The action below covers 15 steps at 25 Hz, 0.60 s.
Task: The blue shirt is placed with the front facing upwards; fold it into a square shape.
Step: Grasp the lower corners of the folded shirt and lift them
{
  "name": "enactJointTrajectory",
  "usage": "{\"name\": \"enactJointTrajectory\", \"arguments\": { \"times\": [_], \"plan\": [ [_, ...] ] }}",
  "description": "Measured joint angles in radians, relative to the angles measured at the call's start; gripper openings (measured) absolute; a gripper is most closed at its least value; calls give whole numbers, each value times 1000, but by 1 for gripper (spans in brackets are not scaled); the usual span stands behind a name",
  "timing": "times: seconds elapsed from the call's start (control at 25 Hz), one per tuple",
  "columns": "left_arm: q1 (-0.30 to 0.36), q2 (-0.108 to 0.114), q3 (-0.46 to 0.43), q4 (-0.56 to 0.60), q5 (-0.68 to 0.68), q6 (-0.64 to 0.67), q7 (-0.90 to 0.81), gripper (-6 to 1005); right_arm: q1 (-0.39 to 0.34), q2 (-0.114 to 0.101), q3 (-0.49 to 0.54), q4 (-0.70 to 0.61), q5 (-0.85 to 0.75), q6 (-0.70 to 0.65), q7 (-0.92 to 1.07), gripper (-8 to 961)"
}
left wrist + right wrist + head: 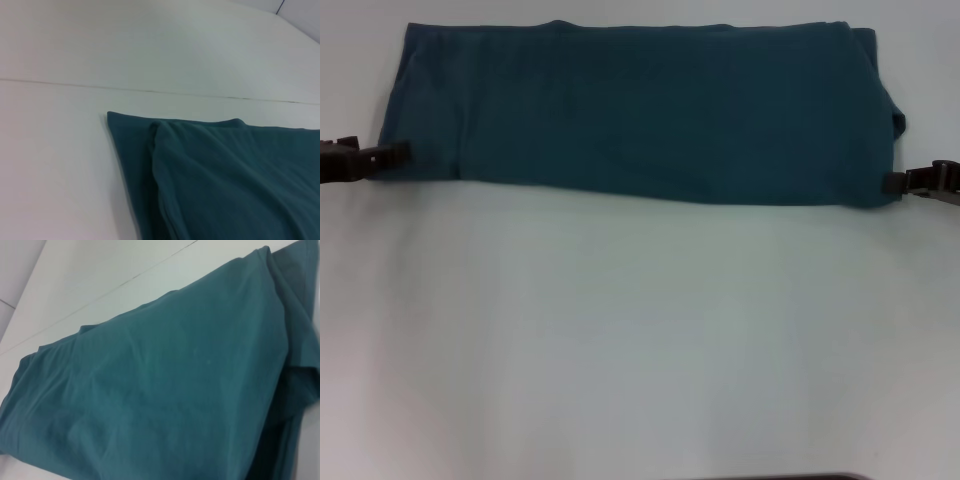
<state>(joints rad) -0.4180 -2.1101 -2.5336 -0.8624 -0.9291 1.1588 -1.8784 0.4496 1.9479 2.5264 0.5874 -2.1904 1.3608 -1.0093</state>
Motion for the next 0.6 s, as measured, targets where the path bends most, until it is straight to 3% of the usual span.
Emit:
{"name": "enactJointTrajectory", "arguments": {
  "times": [0.6],
  "plan": [
    [-2,-3,24,26,1,8,9,832,0,0,-1,0,0,0,0,23]
  ]
}}
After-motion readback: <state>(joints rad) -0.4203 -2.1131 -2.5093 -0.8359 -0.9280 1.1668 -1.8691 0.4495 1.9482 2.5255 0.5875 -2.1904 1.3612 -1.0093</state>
